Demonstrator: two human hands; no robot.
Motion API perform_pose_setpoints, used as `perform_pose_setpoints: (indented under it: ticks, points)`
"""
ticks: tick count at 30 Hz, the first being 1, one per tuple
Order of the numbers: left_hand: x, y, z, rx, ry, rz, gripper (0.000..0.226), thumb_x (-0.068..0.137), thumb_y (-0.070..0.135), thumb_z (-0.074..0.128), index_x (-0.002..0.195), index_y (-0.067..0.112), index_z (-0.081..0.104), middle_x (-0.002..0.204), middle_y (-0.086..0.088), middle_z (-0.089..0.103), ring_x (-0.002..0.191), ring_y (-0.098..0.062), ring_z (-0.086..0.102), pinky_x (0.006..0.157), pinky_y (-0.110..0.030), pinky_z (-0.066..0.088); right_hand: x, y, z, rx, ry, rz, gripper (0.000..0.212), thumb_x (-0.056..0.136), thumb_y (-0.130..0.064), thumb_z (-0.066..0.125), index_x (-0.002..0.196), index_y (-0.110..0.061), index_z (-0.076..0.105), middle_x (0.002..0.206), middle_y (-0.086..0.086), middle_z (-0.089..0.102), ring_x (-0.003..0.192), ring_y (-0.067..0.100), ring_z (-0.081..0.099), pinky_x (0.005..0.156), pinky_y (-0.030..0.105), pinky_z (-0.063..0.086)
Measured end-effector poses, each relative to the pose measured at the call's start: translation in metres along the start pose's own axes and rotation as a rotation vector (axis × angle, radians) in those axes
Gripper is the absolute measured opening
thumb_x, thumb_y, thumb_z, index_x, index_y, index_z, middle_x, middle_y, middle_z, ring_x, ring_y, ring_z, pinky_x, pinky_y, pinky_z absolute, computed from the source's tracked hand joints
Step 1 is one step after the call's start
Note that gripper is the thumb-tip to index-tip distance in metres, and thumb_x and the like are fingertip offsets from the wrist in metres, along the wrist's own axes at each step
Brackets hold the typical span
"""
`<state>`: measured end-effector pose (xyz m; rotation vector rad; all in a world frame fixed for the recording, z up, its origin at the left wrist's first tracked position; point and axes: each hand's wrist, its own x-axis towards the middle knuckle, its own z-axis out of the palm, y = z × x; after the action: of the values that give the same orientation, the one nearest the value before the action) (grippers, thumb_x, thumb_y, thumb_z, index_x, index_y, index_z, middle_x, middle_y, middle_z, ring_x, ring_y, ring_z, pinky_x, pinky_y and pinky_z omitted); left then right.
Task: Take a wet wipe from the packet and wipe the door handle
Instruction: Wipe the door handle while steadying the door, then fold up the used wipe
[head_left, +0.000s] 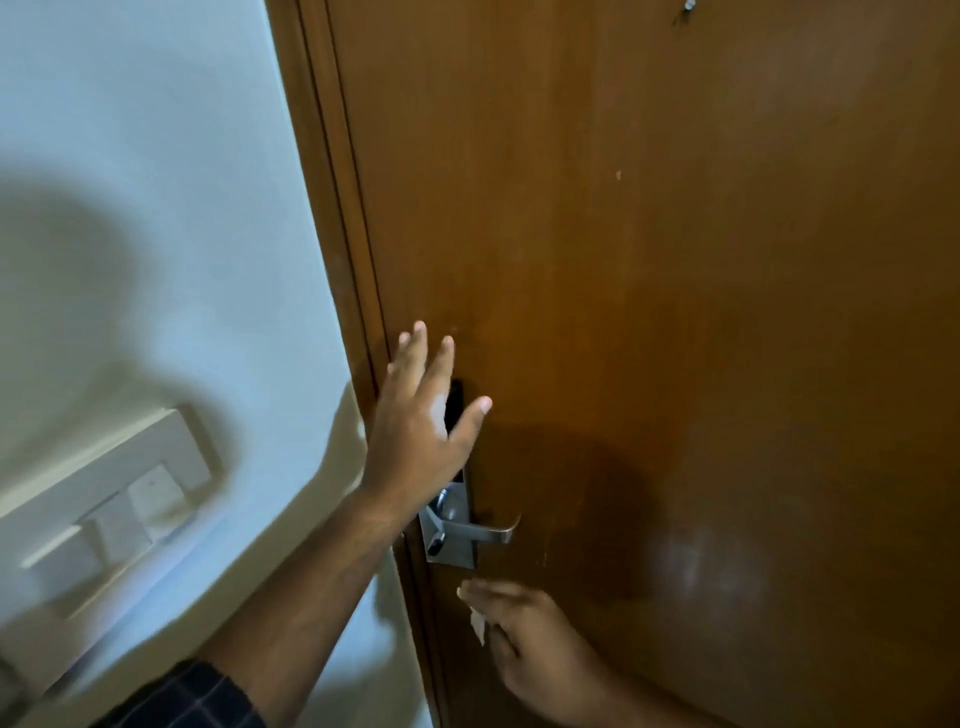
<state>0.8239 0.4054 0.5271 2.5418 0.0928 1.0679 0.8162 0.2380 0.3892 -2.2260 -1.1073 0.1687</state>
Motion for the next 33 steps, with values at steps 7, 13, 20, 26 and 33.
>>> perform_pose_setpoints:
  ticks: [7,13,20,26,33]
  points:
    - [-0.147,0.006,0.015,-0.638,-0.328,-0.429,0.037,0.093,0.041,0.059,0.13,0.04,0.058,0.148,0.021,0.045,0.133,0.01,0.043,0.103,-0.013,0.039,-0.034,-0.013,-0.01,0.684,0.293,0.263,0.049,0.08,0.024,0.047,0.069,-0.016,0.074,0.092,0.01,0.061,0.087,0.021,0.061,0.073,0.022,0.048]
    - [-0.217,0.036,0.016,-0.683,-0.321,-0.739,0.02,0.08,0.032,0.07,0.099,0.031,0.075,0.093,0.008,0.078,0.084,-0.004,0.07,0.079,-0.027,0.057,-0.048,0.01,-0.015,0.978,0.133,0.425,0.027,0.082,0.012,0.064,0.088,-0.013,0.073,0.08,0.007,0.076,0.068,0.021,0.07,0.059,0.03,0.054]
    - [-0.259,0.09,0.034,-0.354,0.07,-0.939,0.021,0.089,0.017,0.068,0.083,0.037,0.072,0.074,0.024,0.072,0.075,0.004,0.068,0.066,-0.012,0.053,-0.07,0.025,0.014,0.823,-0.042,0.436,0.012,0.086,-0.002,0.069,0.083,-0.013,0.068,0.085,0.011,0.074,0.074,0.022,0.07,0.057,0.028,0.054]
    - [-0.32,0.163,0.053,-0.076,0.021,-0.88,0.036,0.083,0.052,0.067,0.116,0.036,0.065,0.096,0.035,0.066,0.092,0.003,0.064,0.076,-0.017,0.056,-0.117,0.033,0.027,1.187,-0.39,0.631,0.023,0.092,0.007,0.05,0.099,-0.002,0.07,0.091,0.021,0.074,0.083,0.032,0.072,0.072,0.039,0.06]
    - [-0.382,0.2,0.021,-0.031,0.102,-1.201,0.014,0.092,0.012,0.064,0.092,0.016,0.078,0.085,-0.002,0.077,0.075,-0.013,0.07,0.071,-0.026,0.057,-0.175,0.041,0.041,1.192,-0.904,0.337,0.025,0.088,0.0,0.06,0.102,-0.014,0.075,0.098,0.015,0.077,0.089,0.026,0.074,0.067,0.026,0.058]
